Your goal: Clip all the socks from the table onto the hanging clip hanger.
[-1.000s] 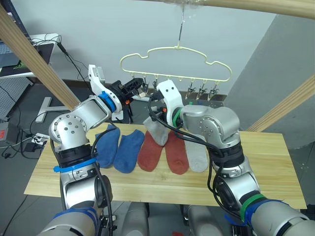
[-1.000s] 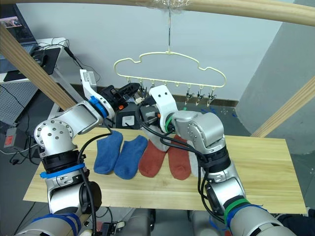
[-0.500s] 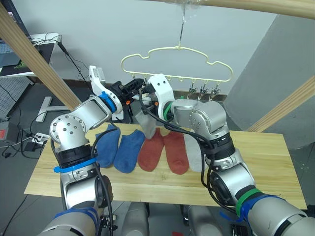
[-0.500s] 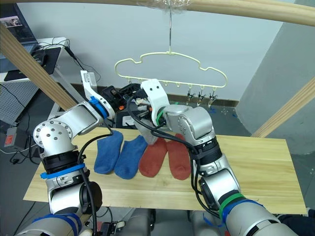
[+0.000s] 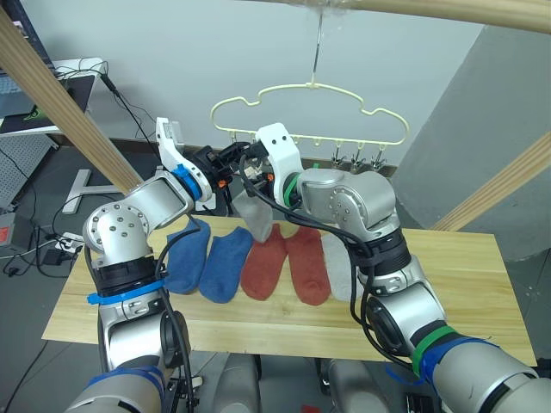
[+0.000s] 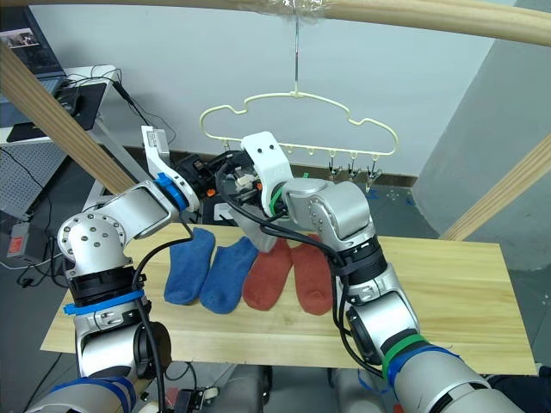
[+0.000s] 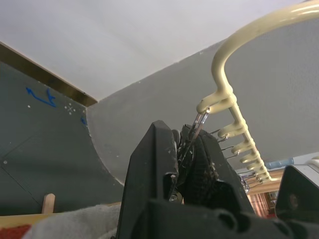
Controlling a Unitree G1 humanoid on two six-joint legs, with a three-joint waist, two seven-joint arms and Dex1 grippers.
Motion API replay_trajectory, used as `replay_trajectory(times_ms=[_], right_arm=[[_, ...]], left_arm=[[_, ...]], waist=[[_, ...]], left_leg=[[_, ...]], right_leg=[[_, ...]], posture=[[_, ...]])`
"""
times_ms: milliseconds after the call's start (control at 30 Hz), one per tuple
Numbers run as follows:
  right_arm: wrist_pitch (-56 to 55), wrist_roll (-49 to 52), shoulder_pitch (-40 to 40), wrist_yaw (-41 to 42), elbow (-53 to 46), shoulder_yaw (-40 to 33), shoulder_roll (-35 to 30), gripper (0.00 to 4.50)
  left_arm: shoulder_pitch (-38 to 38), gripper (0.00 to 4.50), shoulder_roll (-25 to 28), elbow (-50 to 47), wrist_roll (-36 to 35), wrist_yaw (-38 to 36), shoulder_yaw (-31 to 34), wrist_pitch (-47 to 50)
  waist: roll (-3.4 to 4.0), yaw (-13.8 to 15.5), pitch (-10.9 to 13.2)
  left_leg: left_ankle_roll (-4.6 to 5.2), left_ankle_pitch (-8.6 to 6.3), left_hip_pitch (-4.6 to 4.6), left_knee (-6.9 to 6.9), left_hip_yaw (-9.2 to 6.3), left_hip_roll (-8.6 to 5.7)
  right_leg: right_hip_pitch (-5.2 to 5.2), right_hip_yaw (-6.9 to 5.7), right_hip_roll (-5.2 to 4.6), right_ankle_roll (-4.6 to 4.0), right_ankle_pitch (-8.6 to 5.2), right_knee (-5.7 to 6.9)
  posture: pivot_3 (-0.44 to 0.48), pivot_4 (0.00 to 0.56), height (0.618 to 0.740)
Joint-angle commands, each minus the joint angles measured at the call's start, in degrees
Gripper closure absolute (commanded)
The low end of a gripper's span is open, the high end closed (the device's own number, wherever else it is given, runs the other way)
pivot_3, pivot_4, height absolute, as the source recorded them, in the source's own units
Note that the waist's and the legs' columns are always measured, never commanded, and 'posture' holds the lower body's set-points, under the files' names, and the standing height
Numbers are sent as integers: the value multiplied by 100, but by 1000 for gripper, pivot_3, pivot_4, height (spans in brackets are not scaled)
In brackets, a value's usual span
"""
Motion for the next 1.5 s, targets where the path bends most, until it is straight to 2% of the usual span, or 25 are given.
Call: replay_trajectory(times_ms=[33, 967, 1500], right_arm=[[33, 58, -65, 61, -308, 15, 26, 3652], [235, 45, -32, -39, -476, -61, -58, 3652], [95, 26, -285, -49, -244, -181, 48, 3652]], left_arm=[[-77, 4282, 90, 6, -26, -46, 91, -124], [-29, 4282, 132, -4, 30, -142, 9, -217], [24, 4282, 49, -36, 19, -118, -42, -266]], waist=[[0, -4, 0], [0, -37, 0], [0, -43, 0]], left_leg=[[0, 0, 0, 0, 0, 0], [0, 0, 0, 0, 0, 1], [0, 0, 0, 1, 0, 1]], right_leg=[[0, 0, 0, 0, 0, 0], [0, -1, 0, 0, 0, 1], [0, -1, 0, -1, 0, 2]], posture=[[23, 271, 740], [4, 267, 740], [3, 268, 740]])
